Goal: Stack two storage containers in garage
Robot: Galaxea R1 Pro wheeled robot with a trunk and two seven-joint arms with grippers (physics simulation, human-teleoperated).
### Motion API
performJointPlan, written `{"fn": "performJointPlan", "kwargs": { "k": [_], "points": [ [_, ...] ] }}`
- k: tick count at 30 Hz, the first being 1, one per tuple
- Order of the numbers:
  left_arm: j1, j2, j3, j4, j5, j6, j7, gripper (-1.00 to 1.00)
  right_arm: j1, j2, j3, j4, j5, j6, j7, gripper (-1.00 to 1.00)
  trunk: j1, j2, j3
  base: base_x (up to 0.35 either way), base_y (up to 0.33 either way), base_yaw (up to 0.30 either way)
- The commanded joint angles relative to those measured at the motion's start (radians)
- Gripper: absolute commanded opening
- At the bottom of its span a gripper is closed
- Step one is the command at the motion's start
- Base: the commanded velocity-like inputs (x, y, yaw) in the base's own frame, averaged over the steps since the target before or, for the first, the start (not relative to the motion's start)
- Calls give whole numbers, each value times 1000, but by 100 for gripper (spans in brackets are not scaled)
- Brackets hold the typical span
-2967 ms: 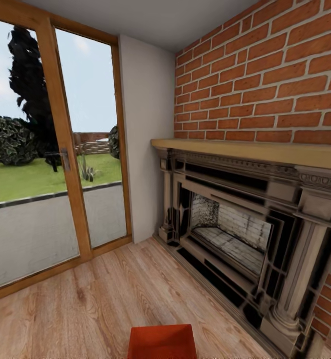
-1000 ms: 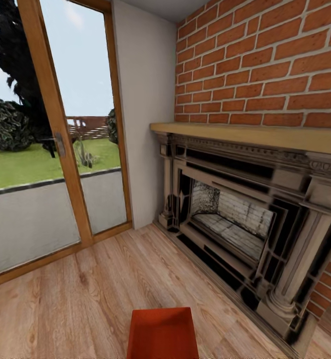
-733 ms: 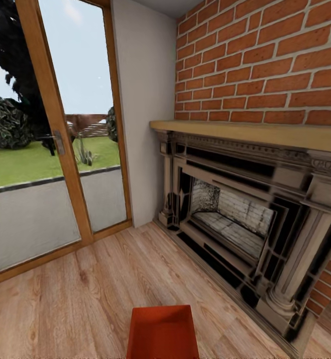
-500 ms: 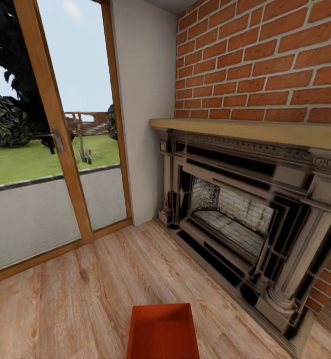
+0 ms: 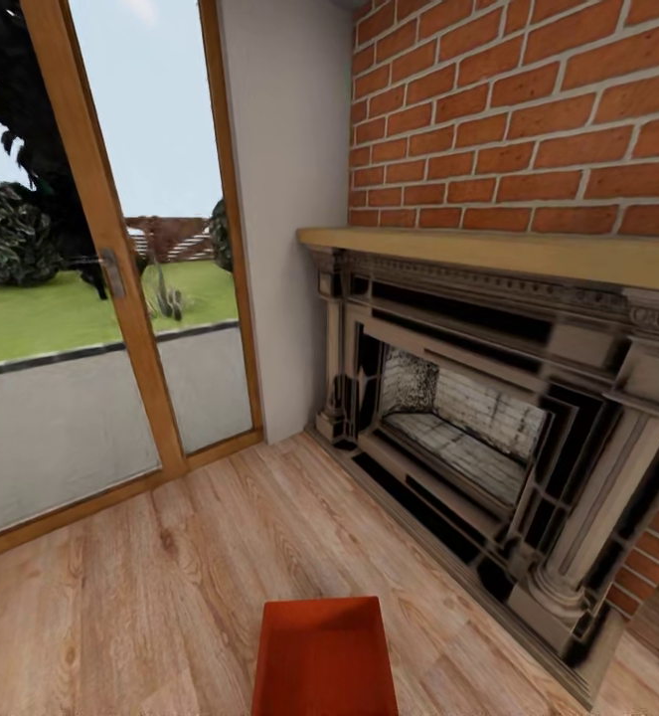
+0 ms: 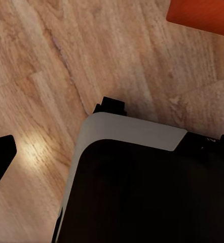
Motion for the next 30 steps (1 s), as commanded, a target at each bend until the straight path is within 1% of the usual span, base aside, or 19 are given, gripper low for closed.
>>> {"fn": "performJointPlan", "kwargs": {
  "k": [1, 30],
  "points": [
    [0, 0, -9, 0, 8, -1, 3, 100, -1, 0, 5, 3, -1, -5, -3, 100, 0, -1, -3, 0, 0, 0],
    [0, 0, -9, 0, 8, -1, 3, 100, -1, -1, 6, 3, -1, -3, -3, 100, 0, -1, -49, 0, 0, 0]
  ]
}}
